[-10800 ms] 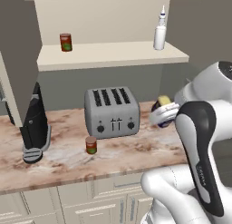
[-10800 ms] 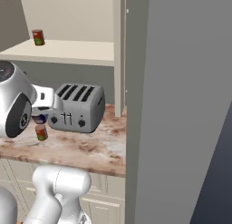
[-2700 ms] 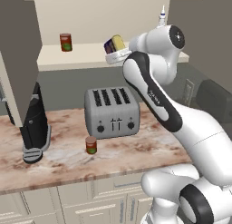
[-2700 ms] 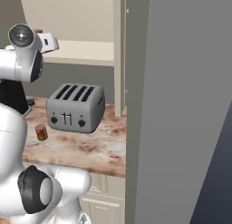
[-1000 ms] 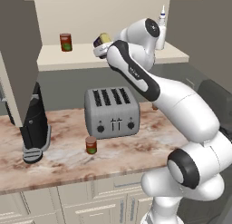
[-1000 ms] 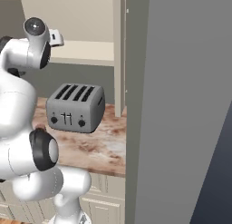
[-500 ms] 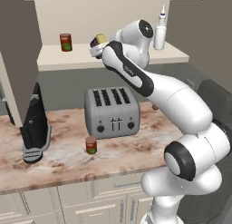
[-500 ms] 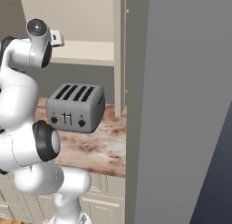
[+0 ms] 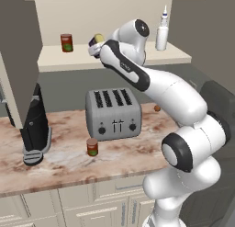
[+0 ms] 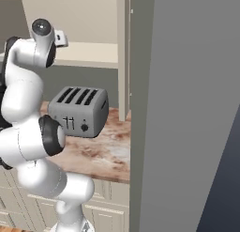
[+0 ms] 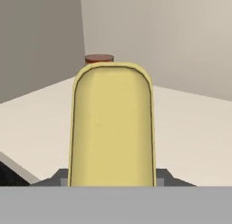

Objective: Pick the cans from the counter and place them in their designated side in the cabinet.

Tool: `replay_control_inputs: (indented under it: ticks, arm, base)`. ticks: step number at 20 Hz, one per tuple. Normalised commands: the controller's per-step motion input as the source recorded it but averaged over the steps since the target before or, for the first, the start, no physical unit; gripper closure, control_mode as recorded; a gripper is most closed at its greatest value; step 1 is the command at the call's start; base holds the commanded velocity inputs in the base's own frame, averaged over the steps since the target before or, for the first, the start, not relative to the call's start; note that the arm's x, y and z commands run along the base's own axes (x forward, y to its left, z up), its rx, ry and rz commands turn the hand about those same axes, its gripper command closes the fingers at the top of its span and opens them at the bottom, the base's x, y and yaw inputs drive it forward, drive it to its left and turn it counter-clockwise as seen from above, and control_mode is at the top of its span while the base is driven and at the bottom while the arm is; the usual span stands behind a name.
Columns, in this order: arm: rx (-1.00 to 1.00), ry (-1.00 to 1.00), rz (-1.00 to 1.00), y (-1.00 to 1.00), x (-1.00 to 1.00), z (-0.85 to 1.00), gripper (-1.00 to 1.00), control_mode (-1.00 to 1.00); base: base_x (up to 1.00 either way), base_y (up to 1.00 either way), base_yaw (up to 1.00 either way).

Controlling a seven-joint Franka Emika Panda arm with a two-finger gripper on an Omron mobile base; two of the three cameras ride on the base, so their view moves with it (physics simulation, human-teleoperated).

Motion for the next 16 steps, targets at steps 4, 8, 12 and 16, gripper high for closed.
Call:
replay_control_inputs:
  ticks: [4,8,12,16]
  arm:
    - [0.00,0.01,0.00,0.06,0.25,-0.02,1.00,-1.00]
    - [0.00,0.01,0.00,0.08,0.26,-0.02,1.00,-1.00]
    - [0.00,0.03,0.00,0.07,0.24,-0.01,1.00,-1.00]
    - [0.00,0.04,0.00,0.08,0.24,-0.03,1.00,-1.00]
  base:
    - [0.00,0.00,0.00]
    - [0.00,0.00,0.00]
    - [0.00,0.00,0.00]
    - [0.00,0.00,0.00]
